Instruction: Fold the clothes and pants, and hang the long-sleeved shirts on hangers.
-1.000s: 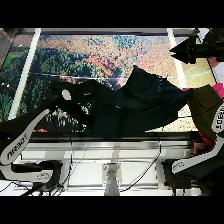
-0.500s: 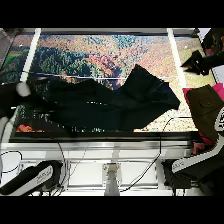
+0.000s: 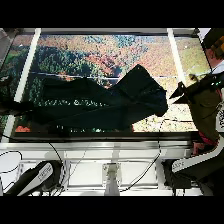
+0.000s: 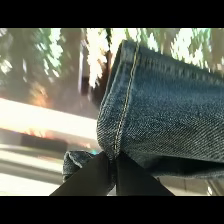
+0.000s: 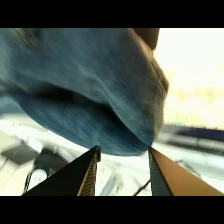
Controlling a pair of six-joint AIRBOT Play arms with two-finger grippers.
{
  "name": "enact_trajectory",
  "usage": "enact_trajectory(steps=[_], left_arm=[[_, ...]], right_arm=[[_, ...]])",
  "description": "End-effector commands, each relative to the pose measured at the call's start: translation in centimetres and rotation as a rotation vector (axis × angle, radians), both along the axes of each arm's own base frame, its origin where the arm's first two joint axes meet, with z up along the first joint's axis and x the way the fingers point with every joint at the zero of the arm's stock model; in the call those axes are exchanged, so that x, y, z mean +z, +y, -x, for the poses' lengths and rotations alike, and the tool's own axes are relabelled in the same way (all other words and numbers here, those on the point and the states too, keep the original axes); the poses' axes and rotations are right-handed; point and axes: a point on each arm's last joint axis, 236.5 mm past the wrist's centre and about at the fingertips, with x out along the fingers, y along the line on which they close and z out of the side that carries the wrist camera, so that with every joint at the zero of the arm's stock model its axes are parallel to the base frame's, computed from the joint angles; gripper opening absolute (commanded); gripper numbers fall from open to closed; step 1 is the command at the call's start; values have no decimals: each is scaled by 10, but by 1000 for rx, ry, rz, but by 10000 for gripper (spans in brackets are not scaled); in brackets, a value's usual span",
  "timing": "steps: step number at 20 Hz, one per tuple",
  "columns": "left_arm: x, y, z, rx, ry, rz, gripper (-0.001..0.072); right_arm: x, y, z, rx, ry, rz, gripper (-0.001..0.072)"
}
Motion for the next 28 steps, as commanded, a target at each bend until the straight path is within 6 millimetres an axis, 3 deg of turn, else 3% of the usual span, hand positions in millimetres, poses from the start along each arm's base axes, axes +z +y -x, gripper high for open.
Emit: enact_trajectory(steps=[1,4,7,8,9,12,14,15,17,20,21,23,25,26,27,28], left_arm=[[8,13,-16,4,-81,-45,16],[8,13,-17,4,-82,-43,16],[8,13,-17,4,-82,-43,16],[8,13,-17,4,-82,-43,16],[8,13,-17,4,-82,-43,16],[8,13,-17,4,-82,-43,16],[8,12,-17,2,-83,-42,16],[8,10,-18,0,-86,-35,16],[9,-2,-23,-15,-105,10,16],[11,-22,-31,-40,-141,91,16],[11,-26,-32,-38,-150,111,16],[12,-30,-34,-37,-157,129,16],[12,-31,-34,-41,-153,131,16],[12,-32,-33,-42,-150,132,16],[11,-32,-32,-42,-146,133,16],[11,-32,-32,-42,-145,134,16]], right_arm=[[-18,36,29,-15,46,-154,355],[-15,52,18,-26,-22,-226,355],[-38,45,35,74,23,-96,347],[-42,45,32,81,10,-72,236],[-42,49,25,81,-23,-78,41],[-22,39,-8,43,-137,-10,30],[16,28,-38,19,-267,79,29],[38,32,-51,28,-338,105,29],[77,67,-67,115,-454,123,28],[99,171,-69,351,-592,122,28],[98,208,-63,435,-632,125,28],[81,282,-31,628,-660,110,28],[50,333,13,858,-653,116,33],[34,348,32,981,-660,131,124],[23,357,47,1083,-666,153,329],[15,360,56,1181,-688,195,487]])
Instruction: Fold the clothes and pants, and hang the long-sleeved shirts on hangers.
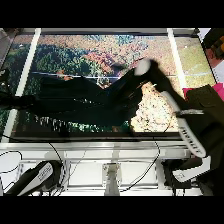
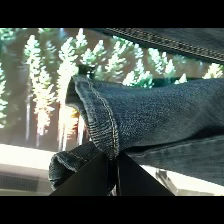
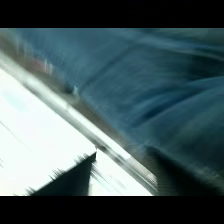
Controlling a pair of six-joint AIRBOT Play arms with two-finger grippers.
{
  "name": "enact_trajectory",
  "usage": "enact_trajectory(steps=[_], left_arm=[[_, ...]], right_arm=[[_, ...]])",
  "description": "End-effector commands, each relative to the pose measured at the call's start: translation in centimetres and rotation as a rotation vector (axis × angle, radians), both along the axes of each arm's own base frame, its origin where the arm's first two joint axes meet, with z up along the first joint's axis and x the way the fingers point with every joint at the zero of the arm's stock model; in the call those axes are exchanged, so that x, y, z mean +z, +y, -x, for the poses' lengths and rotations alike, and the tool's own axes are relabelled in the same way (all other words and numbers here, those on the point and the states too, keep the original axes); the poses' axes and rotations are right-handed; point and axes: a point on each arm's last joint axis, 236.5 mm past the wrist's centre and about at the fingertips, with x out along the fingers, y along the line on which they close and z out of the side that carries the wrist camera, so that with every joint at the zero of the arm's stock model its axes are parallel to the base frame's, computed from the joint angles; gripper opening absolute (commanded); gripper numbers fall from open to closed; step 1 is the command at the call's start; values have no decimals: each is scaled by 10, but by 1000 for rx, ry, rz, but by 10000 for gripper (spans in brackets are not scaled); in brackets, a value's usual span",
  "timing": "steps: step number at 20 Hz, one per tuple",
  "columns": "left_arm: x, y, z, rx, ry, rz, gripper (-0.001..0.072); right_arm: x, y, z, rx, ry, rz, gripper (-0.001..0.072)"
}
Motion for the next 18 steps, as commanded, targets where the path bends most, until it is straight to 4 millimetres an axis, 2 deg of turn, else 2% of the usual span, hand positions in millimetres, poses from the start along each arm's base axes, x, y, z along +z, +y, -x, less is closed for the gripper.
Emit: enact_trajectory(steps=[1,3,5,6,7,9,11,12,13,14,16,18], left_arm=[[0,-4,0,-5,2,16,16],[0,-4,0,-5,2,16,16],[0,-4,0,-5,2,16,16],[0,-4,0,-5,2,16,16],[0,-4,0,-5,2,16,16],[0,-4,0,-5,2,16,16],[0,-4,0,-5,1,15,16],[0,-4,0,-5,1,15,16],[0,-4,0,-6,2,14,16],[0,-4,0,-6,2,14,16],[0,-4,0,-31,1,3,16],[0,-4,0,-47,0,-4,16]], right_arm=[[-31,35,43,313,-143,169,488],[-26,32,38,336,-190,210,487],[-9,28,20,298,-226,196,480],[4,21,7,269,-243,189,452],[18,11,-5,235,-256,182,391],[54,-17,-42,119,-319,149,226],[82,-58,-81,-84,-364,115,209],[86,-88,-94,-185,-340,113,209],[87,-116,-103,-285,-290,88,209],[85,-133,-109,-366,-233,34,210],[74,-156,-111,-493,-91,-112,225],[47,-176,-102,-588,54,-173,378]])
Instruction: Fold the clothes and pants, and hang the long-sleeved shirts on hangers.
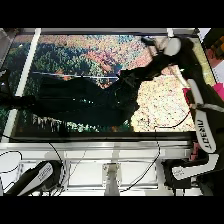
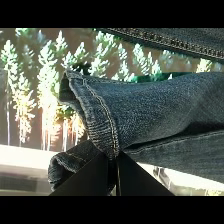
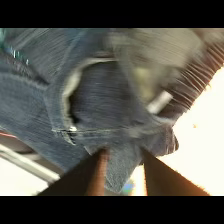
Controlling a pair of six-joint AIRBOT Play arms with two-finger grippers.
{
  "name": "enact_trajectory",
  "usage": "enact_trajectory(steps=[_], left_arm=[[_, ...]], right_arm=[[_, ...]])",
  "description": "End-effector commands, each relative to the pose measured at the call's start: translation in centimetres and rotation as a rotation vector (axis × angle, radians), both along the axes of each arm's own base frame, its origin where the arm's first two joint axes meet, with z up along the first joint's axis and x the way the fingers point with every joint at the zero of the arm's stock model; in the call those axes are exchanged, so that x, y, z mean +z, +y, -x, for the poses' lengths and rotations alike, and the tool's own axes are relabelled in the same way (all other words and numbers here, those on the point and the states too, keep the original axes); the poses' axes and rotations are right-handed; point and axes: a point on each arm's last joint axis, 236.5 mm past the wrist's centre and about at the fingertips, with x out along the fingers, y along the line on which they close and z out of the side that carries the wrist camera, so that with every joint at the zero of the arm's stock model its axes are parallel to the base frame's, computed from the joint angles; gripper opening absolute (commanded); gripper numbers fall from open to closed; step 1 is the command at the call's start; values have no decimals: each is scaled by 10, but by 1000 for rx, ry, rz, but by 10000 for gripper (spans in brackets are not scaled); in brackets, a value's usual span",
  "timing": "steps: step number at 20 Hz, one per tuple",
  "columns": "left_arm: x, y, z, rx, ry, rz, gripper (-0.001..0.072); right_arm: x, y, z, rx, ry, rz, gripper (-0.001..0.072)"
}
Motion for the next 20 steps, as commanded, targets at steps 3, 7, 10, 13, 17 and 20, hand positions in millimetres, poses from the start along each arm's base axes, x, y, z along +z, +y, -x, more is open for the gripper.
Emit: enact_trajectory(steps=[3,7,10,13,17,20], left_arm=[[0,0,0,-24,-1,-11,16],[0,0,0,-24,-1,-11,16],[0,0,0,-24,-2,-11,16],[0,0,0,-24,-2,-11,16],[0,0,0,-24,-2,-11,16],[1,1,-3,-21,-12,-14,16]], right_arm=[[-50,-31,19,-271,295,-260,395],[-73,-13,14,-348,357,-258,398],[-85,10,7,-332,329,-253,511],[-94,28,-1,-328,293,-250,534],[-112,21,-10,-402,280,-187,573],[-112,21,-10,-410,286,-185,328]])
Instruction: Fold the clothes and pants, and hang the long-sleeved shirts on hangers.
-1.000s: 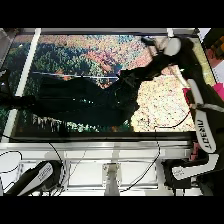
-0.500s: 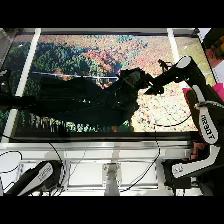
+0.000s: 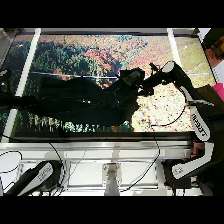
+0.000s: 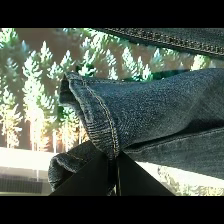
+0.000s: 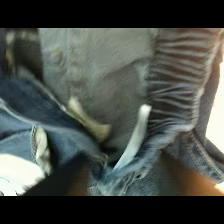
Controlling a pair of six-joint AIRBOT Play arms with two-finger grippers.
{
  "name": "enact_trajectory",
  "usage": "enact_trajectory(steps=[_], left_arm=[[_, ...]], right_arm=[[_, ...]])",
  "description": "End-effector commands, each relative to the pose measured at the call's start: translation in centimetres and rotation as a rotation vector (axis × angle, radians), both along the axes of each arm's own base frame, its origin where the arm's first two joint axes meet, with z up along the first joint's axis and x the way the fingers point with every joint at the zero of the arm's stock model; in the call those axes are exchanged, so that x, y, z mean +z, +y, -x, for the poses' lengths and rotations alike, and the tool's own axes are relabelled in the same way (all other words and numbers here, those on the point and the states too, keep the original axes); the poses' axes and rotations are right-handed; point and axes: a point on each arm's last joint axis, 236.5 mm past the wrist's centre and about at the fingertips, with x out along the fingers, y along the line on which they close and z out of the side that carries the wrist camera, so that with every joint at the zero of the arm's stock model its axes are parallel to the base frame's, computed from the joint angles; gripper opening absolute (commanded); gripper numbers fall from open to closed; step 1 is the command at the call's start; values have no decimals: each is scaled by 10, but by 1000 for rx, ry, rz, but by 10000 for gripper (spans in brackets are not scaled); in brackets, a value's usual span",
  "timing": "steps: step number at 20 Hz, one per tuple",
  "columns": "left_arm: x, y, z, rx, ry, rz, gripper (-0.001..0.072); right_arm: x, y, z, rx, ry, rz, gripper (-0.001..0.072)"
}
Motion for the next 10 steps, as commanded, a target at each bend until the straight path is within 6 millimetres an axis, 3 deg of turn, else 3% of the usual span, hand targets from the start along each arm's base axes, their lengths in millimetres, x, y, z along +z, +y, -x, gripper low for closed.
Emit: enact_trajectory(steps=[1,2,4,6,8,10], left_arm=[[2,2,-4,4,-20,-6,15],[4,0,-9,9,-40,4,16],[13,-9,-28,32,-125,62,16],[33,-6,-55,75,-262,82,15],[64,5,-78,115,-393,59,15],[106,16,-95,138,-508,28,14]], right_arm=[[-2,2,-5,-25,-3,4,97],[1,5,-5,-31,-1,-15,33],[18,13,-14,-71,-27,-88,30],[56,14,-43,-159,-122,-187,29],[105,-14,-90,-288,-261,-245,28],[165,-65,-135,-459,-406,-286,28]])
